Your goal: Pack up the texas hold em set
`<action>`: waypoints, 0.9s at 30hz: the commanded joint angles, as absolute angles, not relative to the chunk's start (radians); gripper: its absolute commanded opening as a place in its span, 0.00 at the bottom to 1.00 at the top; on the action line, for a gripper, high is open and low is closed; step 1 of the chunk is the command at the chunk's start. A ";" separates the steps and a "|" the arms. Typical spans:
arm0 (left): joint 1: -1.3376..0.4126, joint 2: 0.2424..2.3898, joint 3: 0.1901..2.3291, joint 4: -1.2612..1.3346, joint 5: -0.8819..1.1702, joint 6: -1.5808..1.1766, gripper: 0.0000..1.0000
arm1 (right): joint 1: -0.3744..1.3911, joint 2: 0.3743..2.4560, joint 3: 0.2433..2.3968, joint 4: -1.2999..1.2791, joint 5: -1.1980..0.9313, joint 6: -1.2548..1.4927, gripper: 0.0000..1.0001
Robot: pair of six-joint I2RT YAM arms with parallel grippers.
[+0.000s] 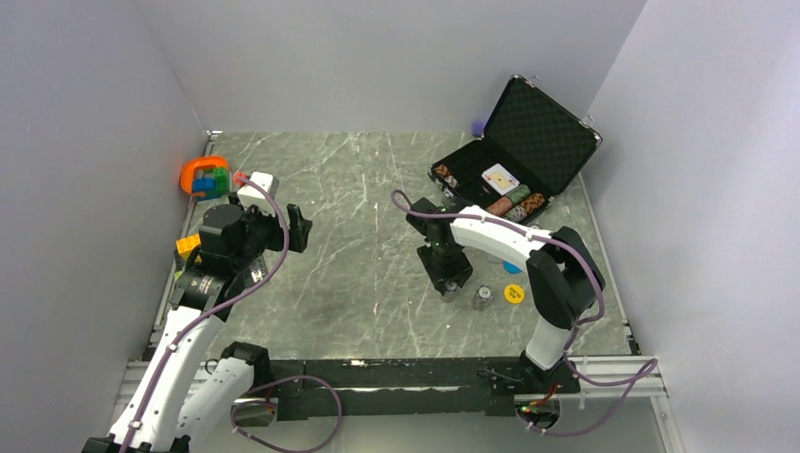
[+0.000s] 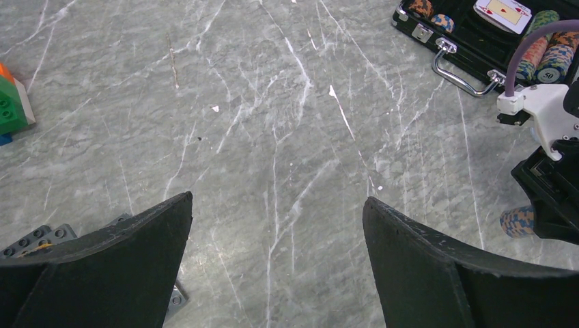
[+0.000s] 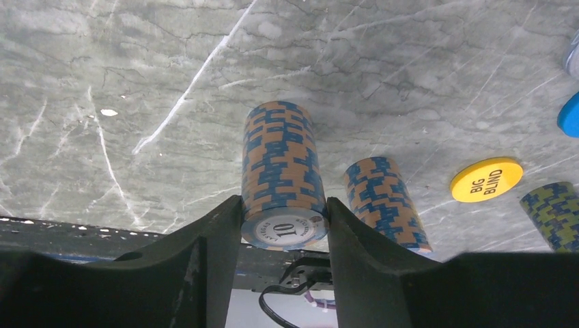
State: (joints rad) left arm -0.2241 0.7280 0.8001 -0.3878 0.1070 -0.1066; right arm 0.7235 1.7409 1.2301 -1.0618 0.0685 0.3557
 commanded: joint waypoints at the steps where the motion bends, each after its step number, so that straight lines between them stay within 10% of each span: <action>1: -0.228 0.723 0.818 -0.388 0.095 -0.107 0.98 | 0.726 1.733 1.214 -1.052 0.055 0.341 0.49; 9: -0.228 0.724 0.818 -0.389 0.092 -0.106 0.98 | 0.725 1.700 1.249 -1.054 0.084 0.336 0.00; 27: -0.228 0.726 0.818 -0.391 0.094 -0.107 0.98 | 0.600 1.676 1.483 -0.426 0.975 0.289 0.00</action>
